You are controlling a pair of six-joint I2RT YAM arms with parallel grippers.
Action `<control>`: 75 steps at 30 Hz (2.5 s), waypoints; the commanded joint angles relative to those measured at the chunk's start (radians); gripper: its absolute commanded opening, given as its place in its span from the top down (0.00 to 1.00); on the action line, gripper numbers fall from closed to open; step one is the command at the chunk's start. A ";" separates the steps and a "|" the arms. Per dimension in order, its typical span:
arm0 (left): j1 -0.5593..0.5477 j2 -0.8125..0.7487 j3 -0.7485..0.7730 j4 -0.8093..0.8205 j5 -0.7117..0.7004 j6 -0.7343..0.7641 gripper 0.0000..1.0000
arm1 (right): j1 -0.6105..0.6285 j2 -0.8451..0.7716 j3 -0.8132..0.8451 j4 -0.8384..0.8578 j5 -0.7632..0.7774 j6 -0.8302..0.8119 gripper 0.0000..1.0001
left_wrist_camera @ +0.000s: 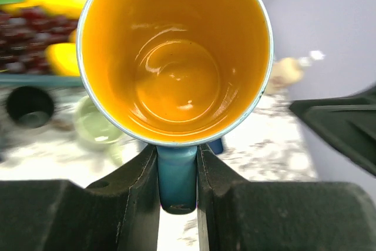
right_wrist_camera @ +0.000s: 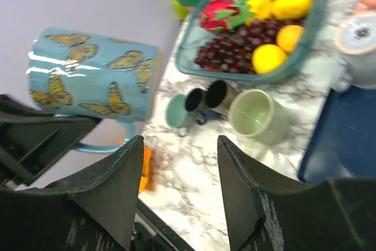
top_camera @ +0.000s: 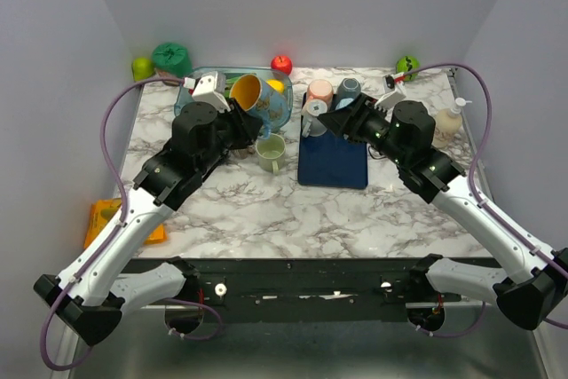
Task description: Turn the mug right side up
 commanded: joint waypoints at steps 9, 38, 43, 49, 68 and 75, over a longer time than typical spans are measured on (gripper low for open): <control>0.004 -0.091 0.009 -0.414 -0.440 0.055 1.00 | 0.002 0.049 0.027 -0.217 0.155 -0.051 0.38; 0.119 -0.106 -0.506 -0.417 -0.628 -0.313 1.00 | -0.035 0.198 0.086 -0.294 0.141 -0.094 0.36; 0.136 -0.112 -0.574 -0.334 -0.609 -0.299 1.00 | -0.046 0.239 0.093 -0.305 0.139 -0.122 0.33; 0.148 -0.042 -0.565 -0.363 -0.624 -0.345 0.76 | -0.053 0.313 0.117 -0.319 0.164 -0.168 0.28; 0.150 -0.212 -0.393 -0.591 -0.631 -0.396 0.16 | -0.055 0.715 0.410 -0.328 0.312 -0.223 0.25; 0.150 -0.273 -0.306 -0.625 -0.621 -0.375 0.12 | -0.049 0.857 0.548 -0.378 0.378 -0.186 0.25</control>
